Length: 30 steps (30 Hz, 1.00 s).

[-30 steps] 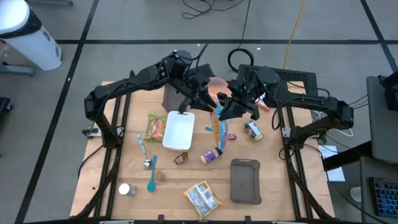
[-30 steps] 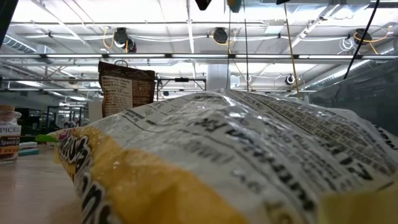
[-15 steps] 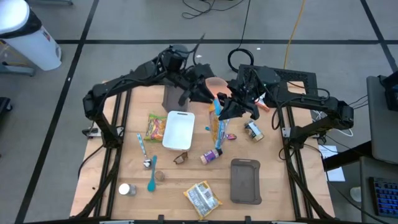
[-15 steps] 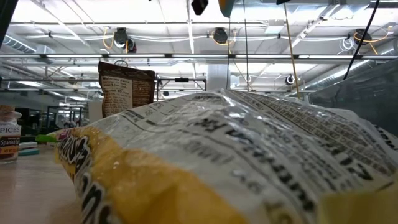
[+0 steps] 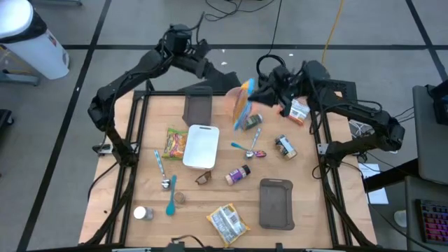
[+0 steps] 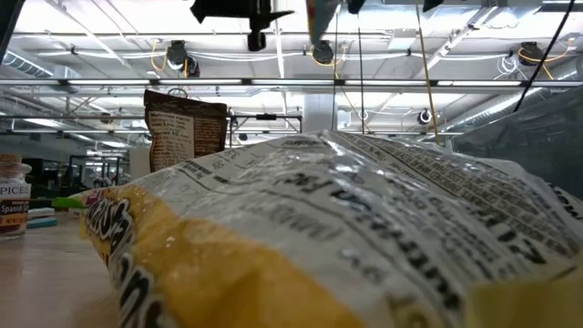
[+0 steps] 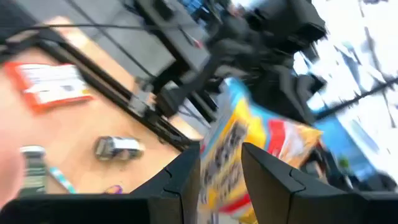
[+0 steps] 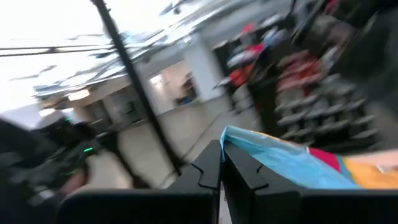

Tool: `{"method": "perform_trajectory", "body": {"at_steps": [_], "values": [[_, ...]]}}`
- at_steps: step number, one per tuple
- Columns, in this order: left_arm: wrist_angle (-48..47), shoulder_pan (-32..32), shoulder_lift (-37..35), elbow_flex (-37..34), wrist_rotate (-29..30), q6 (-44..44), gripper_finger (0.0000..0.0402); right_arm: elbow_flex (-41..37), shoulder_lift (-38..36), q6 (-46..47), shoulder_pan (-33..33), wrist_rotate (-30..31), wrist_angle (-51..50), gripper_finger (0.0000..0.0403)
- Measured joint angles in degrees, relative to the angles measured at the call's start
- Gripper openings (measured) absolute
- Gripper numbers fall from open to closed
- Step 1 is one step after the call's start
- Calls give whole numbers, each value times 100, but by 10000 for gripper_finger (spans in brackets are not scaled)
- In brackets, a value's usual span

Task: Pick & Place Food Item
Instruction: Put blue noodle pack into the bottom black transparent bin

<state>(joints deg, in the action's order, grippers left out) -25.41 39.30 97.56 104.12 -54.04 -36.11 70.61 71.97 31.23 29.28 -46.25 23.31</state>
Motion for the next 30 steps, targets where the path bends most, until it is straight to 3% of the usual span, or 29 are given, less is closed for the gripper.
{"method": "perform_trajectory", "body": {"at_steps": [8, 16, 23, 30], "values": [[135, 189, 71, 0, 626, -1165, 122, 0, -404, -1015, 543, 916, 37, 0], [1910, 8, 538, 0, -24, -2378, 122, 0, -439, -1106, 897, 992, 520, 0], [2895, -45, 788, 0, -275, -2453, 133, 0, -437, -662, 1085, 89, 476, 0], [2962, -79, 791, 0, -440, -1251, 179, 0, -437, 34, 1119, -1406, -250, 0]]}}
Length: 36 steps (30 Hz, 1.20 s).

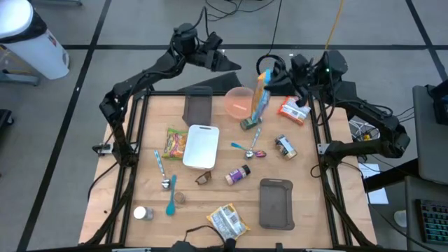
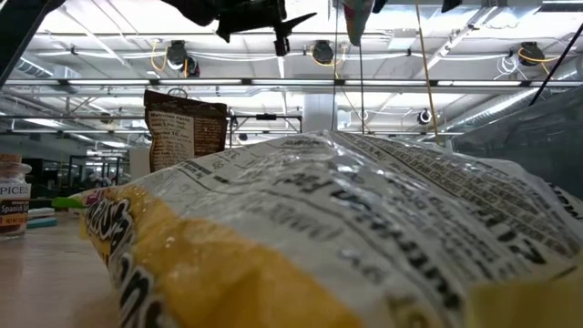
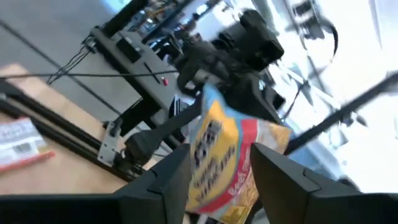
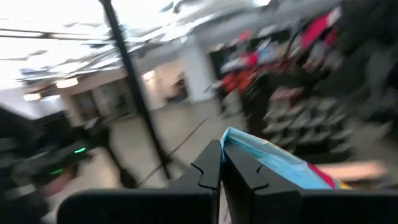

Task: Pick & Place Food Item
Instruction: Put blue noodle pack into the bottom black transparent bin

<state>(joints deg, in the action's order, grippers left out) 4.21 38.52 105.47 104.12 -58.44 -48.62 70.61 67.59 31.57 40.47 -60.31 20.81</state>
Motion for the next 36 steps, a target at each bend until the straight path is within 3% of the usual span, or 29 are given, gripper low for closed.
{"method": "perform_trajectory", "body": {"at_steps": [4, 13, 22, 36], "values": [[-247, -218, 0, 0, -364, 563, 192, 2, 2, 486, -176, -593, -13, 0], [-554, -816, 2, -2, -577, 1777, 196, 2, 24, 671, -742, -748, 165, 0], [-574, -1066, 2, -2, -7, 2092, 196, 6, 190, 885, -1250, -735, 755, 0], [-399, -1443, 2, -2, -306, 1971, 196, 4, 447, 1123, -1545, -691, 1137, 0]]}}
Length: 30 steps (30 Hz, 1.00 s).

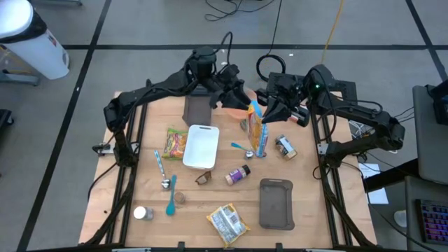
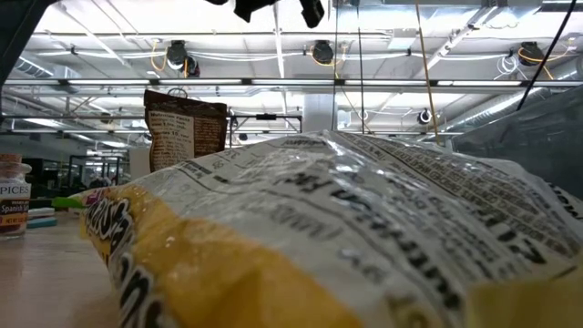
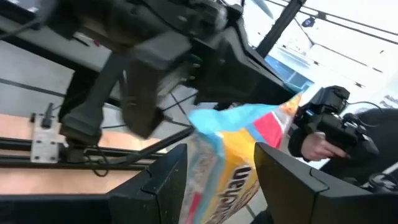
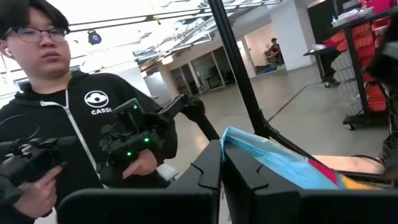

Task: Pick & Place Food Item
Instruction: Put blue noodle pack into the bottom black transparent bin

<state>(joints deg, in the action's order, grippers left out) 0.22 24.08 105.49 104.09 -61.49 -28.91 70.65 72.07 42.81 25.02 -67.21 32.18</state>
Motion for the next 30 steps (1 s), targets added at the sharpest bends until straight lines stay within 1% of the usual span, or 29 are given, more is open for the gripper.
{"method": "perform_trajectory", "body": {"at_steps": [3, 12, 15, 18, 26, 30], "values": [[-2, -73, 0, 0, 26, -6, 196, 0, 12, 2, -5, 8, 16, 0], [4, -97, 0, 0, 442, -120, 195, 0, 11, 2, -54, 8, 22, 0], [3, -97, 0, 0, 459, -126, 185, 0, 9, 2, -133, 8, 18, 0], [4, -97, 0, 0, 459, -145, 159, 0, 9, 2, -197, 8, 18, 0], [3, -97, 0, 0, 457, -209, 64, 0, 9, 3, -228, 119, 16, 0], [3, -102, 0, 0, 452, -323, 32, 0, 10, 2, -228, 119, 18, 0]]}}
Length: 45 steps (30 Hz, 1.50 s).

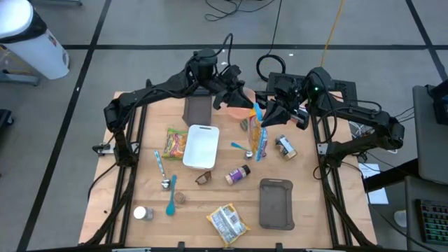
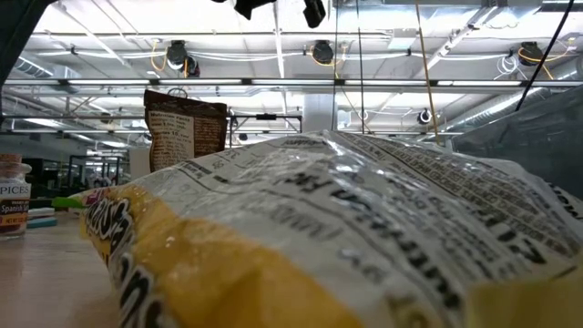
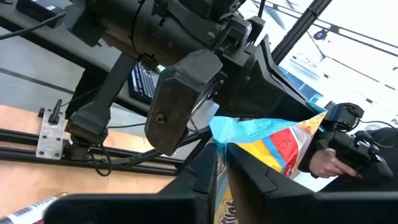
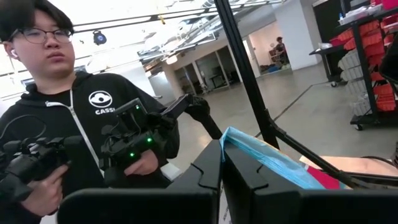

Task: Pick & Place Food Item
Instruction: Put blue noodle pack into the bottom black transparent bin

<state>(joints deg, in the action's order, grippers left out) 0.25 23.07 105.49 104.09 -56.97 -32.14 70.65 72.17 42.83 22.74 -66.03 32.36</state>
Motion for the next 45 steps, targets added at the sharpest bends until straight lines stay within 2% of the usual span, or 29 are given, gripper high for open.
{"method": "perform_trajectory", "body": {"at_steps": [19, 23, 36, 40, 45], "values": [[173, -199, 0, 0, -96, 131, 25, 0, -1, -3, 0, -4, 0, 0], [179, -199, 0, 0, 20, 154, 5, 0, 1, -2, 0, -4, 0, 0], [175, -92, 0, 0, 327, 11, 2, 0, 0, 251, 2, 182, 142, 1], [175, 1, 0, 0, 331, -39, 2, 0, -1, 480, 39, 474, 321, 20], [166, 55, -9, 0, 331, -94, 1, 0, -7, 769, 167, 615, 448, 76]]}}
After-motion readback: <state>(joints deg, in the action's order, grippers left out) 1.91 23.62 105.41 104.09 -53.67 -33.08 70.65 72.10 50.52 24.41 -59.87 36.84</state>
